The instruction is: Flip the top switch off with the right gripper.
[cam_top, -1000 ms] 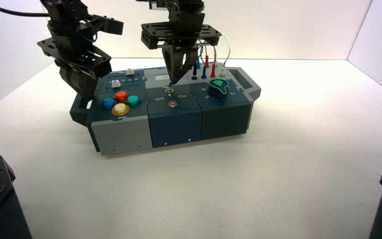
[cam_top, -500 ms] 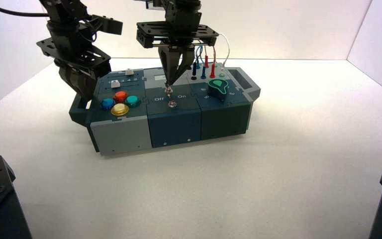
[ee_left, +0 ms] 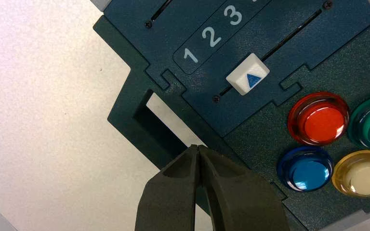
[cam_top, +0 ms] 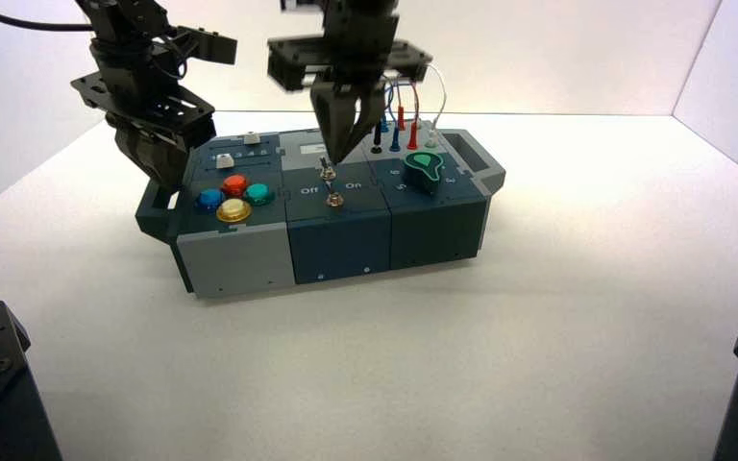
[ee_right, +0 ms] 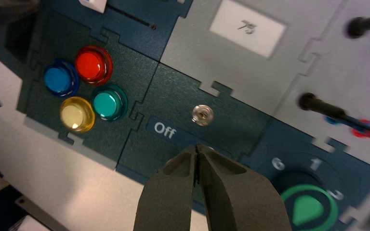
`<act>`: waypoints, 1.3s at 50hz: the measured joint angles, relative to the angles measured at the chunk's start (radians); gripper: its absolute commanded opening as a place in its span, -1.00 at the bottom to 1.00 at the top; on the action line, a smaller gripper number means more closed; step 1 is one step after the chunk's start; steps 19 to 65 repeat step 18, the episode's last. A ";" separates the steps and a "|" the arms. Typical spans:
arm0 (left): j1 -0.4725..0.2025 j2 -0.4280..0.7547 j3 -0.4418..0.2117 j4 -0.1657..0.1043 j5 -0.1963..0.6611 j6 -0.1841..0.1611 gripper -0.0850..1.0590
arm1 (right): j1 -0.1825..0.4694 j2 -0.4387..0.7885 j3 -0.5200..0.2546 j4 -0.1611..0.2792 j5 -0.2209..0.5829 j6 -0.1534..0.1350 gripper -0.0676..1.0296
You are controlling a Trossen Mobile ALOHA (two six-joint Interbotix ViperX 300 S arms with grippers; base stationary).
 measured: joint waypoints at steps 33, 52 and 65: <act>-0.002 -0.058 0.021 -0.006 0.012 0.000 -0.91 | 0.005 -0.075 0.112 0.005 0.005 0.000 -0.92; -0.002 -0.058 0.021 -0.006 0.012 0.000 -0.91 | 0.005 -0.075 0.112 0.005 0.005 0.000 -0.92; -0.002 -0.058 0.021 -0.006 0.012 0.000 -0.91 | 0.005 -0.075 0.112 0.005 0.005 0.000 -0.92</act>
